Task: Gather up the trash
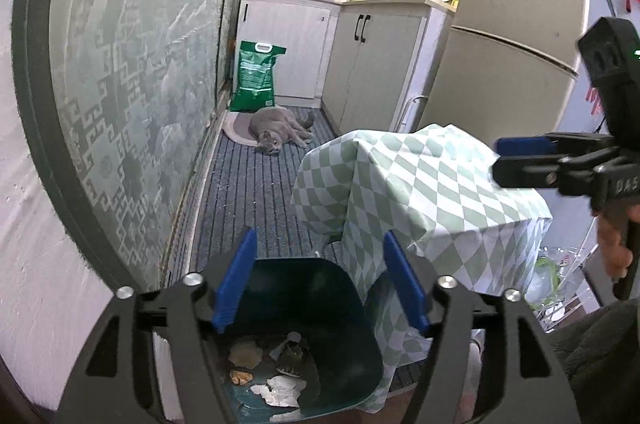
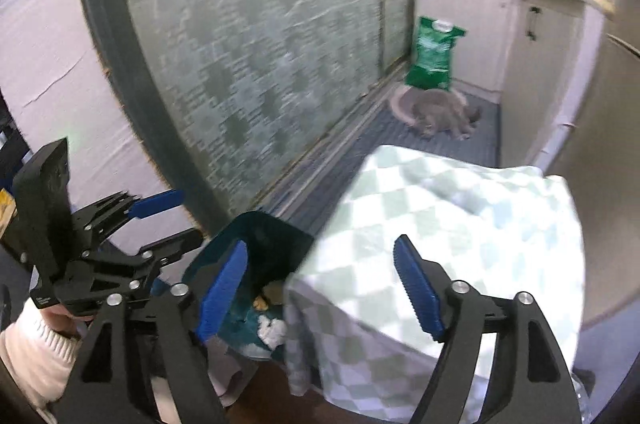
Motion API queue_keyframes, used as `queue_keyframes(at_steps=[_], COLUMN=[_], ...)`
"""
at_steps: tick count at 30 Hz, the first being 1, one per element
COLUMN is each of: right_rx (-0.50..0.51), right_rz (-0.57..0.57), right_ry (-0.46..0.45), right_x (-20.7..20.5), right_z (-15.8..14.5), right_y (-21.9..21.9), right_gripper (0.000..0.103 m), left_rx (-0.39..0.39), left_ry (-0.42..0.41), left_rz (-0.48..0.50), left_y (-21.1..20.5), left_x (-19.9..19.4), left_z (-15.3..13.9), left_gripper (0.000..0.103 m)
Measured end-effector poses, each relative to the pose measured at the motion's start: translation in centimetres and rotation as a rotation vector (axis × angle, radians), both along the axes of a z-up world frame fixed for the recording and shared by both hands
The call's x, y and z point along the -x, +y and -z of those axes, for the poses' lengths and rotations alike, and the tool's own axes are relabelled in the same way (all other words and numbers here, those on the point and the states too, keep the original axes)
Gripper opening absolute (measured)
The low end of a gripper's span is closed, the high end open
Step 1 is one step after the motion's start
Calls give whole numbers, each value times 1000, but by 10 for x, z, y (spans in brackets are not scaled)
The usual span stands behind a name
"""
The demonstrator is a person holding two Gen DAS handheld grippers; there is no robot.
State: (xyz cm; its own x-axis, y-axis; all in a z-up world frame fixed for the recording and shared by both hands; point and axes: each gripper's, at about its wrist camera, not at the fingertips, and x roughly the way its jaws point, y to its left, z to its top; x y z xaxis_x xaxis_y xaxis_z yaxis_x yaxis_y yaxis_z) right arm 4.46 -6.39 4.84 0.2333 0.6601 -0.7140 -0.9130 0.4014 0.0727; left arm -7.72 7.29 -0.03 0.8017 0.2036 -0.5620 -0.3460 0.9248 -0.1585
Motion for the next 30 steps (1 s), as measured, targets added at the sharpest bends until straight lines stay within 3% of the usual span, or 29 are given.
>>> queue_keyframes(at_steps=[4, 8, 10, 14, 19, 25, 30], right_rx=[-37, -62, -65, -85, -49, -56, -43], right_rz=[78, 95, 99, 105, 131, 109, 104], right_ry=[-6, -89, -125, -82, -75, -92, -41], right_x=[-2, 9, 13, 20, 31, 43, 38], right_z=[0, -6, -13, -13, -7, -13, -8], right_y=[-32, -53, -60, -77, -87, -89, -84], right_gripper=[88, 99, 100, 100, 100, 100, 100], left_rx=[-36, -83, -108, -100, -153, -127, -91], left_ry=[9, 30, 38, 63, 96, 102, 131], left_rz=[-28, -46, -72, -92, -129, -175, -190], left_y=[-13, -30, -41, -53, -67, -63, -57], left_x=[2, 6, 11, 15, 16, 20, 21], left_z=[0, 0, 1, 6, 5, 4, 7], left_gripper=[91, 98, 100, 100, 100, 100, 100])
